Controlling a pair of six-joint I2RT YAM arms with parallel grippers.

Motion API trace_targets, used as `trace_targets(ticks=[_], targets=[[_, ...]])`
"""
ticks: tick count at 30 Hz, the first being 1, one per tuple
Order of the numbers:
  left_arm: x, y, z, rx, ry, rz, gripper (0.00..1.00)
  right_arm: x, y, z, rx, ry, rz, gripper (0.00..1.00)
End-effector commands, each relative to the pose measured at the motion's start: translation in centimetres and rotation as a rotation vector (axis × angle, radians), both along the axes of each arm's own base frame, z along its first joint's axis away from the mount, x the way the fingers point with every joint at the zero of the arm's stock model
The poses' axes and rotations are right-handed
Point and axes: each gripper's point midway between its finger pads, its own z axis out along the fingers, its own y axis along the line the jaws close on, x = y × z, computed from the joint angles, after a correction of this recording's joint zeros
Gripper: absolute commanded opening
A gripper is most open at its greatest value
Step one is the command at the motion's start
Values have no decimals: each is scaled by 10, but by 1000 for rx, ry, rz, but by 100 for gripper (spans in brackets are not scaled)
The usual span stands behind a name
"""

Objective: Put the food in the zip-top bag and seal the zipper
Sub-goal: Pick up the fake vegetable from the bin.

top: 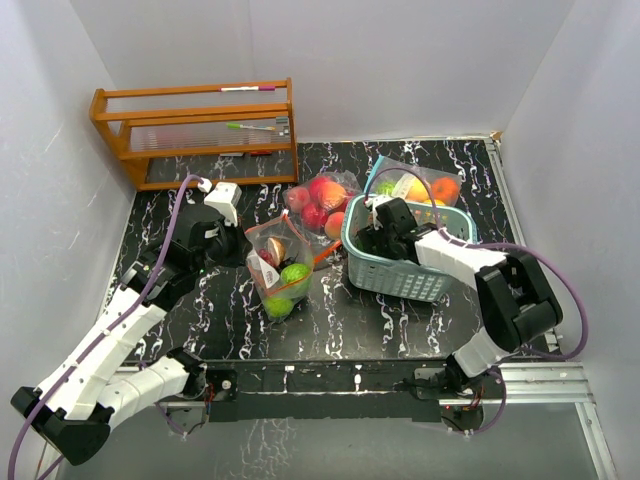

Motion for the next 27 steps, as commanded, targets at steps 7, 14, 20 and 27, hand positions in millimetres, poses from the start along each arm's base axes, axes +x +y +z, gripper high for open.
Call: trace_targets(ticks=[7,14,20,27], targets=[[3,5,14,3,-49,20,0,-14,22,-30,79,139,112,43],[5,4,12,5,-45,21,0,-19,24,15,166,56,48,24],[9,-2,11,-2,-35,7,0,-5,22,99,244,-141,-9,15],[9,-2,10,0,-27,7,0,-15,18,167,315,-288,12,14]])
